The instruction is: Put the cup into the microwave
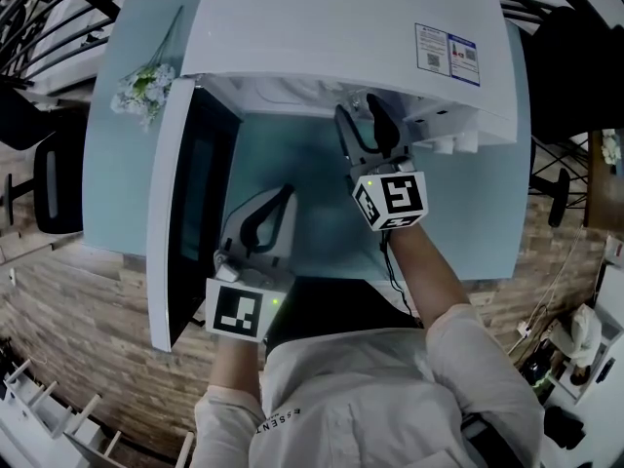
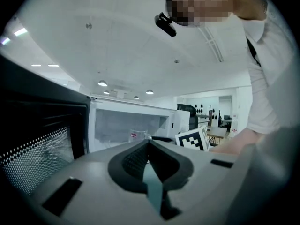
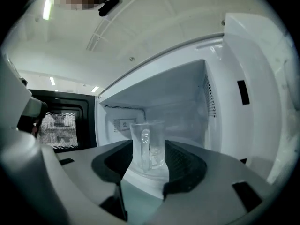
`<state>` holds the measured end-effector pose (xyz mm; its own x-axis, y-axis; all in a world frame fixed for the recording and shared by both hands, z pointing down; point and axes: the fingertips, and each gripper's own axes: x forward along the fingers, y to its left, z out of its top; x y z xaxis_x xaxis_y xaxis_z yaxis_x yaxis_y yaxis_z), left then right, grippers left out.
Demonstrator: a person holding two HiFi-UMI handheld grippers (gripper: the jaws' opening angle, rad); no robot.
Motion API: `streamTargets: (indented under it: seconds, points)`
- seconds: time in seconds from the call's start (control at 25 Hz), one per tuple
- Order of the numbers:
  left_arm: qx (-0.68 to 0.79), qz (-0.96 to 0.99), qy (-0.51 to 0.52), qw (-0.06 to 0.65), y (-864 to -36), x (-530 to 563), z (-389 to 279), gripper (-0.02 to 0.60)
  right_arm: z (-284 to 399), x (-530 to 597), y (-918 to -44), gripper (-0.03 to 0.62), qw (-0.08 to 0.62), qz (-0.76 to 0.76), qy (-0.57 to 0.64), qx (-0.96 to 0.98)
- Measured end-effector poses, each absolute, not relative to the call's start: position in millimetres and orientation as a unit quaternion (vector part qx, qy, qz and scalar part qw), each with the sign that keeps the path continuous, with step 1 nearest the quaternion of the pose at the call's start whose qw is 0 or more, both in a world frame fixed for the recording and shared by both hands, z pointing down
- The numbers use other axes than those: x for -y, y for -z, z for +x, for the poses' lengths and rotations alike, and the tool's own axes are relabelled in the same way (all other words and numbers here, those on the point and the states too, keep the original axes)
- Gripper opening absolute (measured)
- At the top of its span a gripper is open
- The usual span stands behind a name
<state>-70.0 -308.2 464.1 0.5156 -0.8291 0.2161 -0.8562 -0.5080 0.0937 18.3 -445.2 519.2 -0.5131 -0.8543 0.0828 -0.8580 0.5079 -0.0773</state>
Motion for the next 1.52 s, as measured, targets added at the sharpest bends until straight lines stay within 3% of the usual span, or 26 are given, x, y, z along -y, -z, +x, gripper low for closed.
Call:
streamTargets:
  seconds: [0.52, 0.68, 0.84, 1.36, 1.52]
  points:
    - [0.478, 0.874, -0.062, 0.063, -420, 288, -63, 0.0, 32, 374, -465, 0.204, -0.001, 0.488, -0.063, 0.87]
    - [0.481, 0.874, -0.06, 0.048, -396, 281, -66, 0.0, 43, 348, -440, 0.082, 0.008, 0.493, -0.065, 0.868]
    - [0.483, 0.873, -0.057, 0.026, -373, 274, -65, 0.0, 53, 324, -409, 0.021, -0.007, 0.482, -0.075, 0.873]
    - [0.475, 0.877, -0.051, -0.046, -309, 272, -43, 0.001, 84, 290, -315, 0.015, -0.015, 0.484, 0.005, 0.875]
    - [0.474, 0.879, -0.04, -0.03, -306, 275, -36, 0.0, 98, 290, -302, 0.015, -0.019, 0.497, 0.024, 0.867]
